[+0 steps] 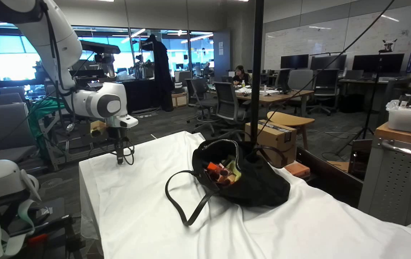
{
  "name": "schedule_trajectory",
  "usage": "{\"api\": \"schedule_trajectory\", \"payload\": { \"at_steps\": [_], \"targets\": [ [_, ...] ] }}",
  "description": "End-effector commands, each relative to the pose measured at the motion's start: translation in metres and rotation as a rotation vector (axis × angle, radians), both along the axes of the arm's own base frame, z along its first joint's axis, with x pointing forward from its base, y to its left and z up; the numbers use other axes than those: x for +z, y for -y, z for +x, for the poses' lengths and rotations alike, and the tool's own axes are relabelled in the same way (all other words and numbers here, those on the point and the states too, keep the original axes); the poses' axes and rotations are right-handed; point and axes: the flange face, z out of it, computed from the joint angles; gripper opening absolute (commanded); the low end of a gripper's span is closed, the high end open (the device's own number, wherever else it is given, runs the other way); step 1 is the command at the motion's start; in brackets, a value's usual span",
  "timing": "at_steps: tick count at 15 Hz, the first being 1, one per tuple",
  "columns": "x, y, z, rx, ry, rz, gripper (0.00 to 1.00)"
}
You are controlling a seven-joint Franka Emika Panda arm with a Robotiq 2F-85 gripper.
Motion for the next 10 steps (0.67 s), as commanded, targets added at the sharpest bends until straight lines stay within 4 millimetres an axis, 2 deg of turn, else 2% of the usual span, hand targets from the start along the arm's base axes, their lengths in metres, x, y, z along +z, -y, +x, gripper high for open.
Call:
{"api": "schedule_trajectory", "payload": {
  "at_steps": [1,5,10],
  "targets": [
    [0.004,-0.001,0.009,0.004,0.005,0.017,0.15],
    [0.015,0.011,0.017,0.014,0.007,-0.01,0.15],
    [0.04,0.053,0.047,-0.035,0.042,-0.02,0.15]
  ]
}}
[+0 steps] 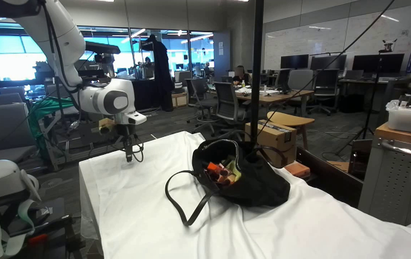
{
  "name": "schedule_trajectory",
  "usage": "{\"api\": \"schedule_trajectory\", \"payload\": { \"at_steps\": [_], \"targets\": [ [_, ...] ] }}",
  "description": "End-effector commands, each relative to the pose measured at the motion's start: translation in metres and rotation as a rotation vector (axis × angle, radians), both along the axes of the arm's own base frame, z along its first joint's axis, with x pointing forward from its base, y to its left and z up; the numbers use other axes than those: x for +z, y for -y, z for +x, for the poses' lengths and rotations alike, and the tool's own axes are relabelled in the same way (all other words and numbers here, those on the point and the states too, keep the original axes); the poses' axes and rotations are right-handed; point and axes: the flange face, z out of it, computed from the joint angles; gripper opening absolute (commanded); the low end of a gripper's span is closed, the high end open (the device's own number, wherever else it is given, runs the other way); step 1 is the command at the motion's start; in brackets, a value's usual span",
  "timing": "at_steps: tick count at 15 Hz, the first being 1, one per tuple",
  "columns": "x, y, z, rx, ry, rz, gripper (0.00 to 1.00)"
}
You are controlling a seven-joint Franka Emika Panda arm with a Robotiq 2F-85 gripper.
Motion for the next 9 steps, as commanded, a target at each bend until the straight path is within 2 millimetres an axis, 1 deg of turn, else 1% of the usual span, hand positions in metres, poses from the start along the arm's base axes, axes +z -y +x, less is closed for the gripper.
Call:
{"api": "schedule_trajectory", "payload": {
  "at_steps": [1,4,5,9],
  "targets": [
    [0.031,0.032,0.024,-0.021,0.027,-0.007,0.15],
    [0.048,0.065,0.047,-0.047,0.047,-0.01,0.15],
    [0.055,0.077,0.056,-0.056,0.054,-0.014,0.15],
    [0.075,0.129,0.086,-0.093,0.089,-0.039,0.15]
  ]
}}
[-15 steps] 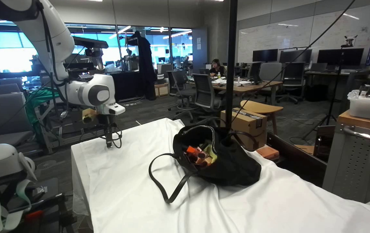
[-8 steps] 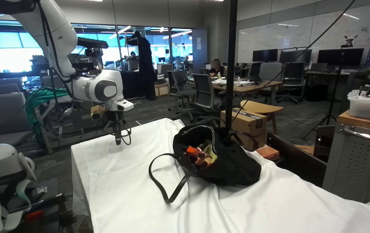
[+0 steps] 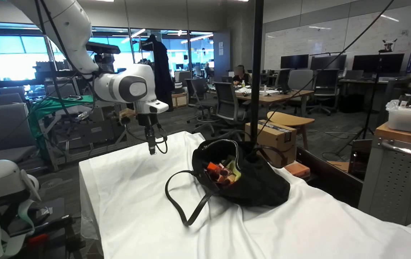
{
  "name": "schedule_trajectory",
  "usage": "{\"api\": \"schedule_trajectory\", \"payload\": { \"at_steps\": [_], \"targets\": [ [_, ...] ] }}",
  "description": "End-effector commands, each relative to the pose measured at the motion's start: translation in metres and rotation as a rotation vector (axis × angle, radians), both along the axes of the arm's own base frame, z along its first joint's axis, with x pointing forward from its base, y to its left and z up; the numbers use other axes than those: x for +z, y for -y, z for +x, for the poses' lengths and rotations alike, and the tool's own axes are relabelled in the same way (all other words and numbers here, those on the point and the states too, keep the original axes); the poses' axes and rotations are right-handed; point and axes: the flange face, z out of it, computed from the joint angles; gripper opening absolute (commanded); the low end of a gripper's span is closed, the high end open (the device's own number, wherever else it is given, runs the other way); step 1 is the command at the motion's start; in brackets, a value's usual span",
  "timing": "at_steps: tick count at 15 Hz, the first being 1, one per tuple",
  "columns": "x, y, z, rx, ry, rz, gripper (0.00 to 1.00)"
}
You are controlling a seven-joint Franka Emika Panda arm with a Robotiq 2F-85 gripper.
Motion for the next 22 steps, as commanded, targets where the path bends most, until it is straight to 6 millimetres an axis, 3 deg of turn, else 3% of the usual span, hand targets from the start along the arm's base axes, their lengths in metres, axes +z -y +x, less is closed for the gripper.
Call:
{"api": "schedule_trajectory", "payload": {
  "at_steps": [1,7,12,16,22],
  "targets": [
    [0.03,0.044,0.024,-0.017,0.031,-0.025,0.15],
    [0.057,0.127,0.073,-0.086,0.116,-0.098,0.15],
    [0.065,0.188,0.11,-0.152,0.173,-0.17,0.15],
    [0.057,0.221,0.134,-0.195,0.183,-0.202,0.15],
    [0.04,0.247,0.16,-0.242,0.18,-0.235,0.16]
  ]
}}
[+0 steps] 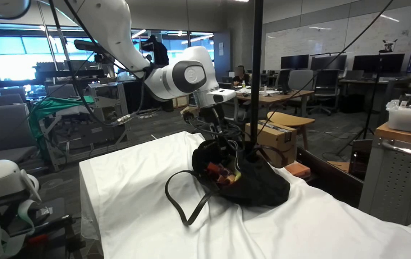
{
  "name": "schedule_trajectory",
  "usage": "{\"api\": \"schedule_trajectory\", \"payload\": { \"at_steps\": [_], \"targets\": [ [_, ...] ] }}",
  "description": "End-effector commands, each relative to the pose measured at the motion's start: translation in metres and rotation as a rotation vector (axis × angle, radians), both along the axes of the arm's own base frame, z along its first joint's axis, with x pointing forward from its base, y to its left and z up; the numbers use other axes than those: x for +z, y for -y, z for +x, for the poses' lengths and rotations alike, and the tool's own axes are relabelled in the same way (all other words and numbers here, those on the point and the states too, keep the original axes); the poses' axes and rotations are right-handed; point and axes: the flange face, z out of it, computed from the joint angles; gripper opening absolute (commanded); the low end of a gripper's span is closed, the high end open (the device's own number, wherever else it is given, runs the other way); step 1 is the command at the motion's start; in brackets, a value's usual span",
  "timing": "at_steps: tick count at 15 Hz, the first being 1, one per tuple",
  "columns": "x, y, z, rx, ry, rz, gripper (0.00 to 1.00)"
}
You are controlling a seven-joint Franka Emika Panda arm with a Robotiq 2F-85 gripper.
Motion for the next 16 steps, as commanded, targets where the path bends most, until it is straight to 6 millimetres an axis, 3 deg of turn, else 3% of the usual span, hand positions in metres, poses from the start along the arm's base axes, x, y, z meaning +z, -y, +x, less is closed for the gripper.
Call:
{"api": "schedule_trajectory", "payload": {
  "at_steps": [1,2,4,8,11,16],
  "targets": [
    [-0.001,0.012,0.022,-0.022,0.005,-0.038,0.33],
    [-0.002,0.015,0.024,-0.029,0.008,-0.041,0.65],
    [-0.004,0.019,0.026,-0.033,0.009,-0.048,0.69],
    [-0.002,0.025,0.018,-0.036,0.007,-0.06,0.97],
    [-0.001,0.023,0.001,-0.007,-0.029,-0.047,1.0],
    [0.008,0.008,-0.062,0.147,-0.138,0.002,1.0]
  ]
}}
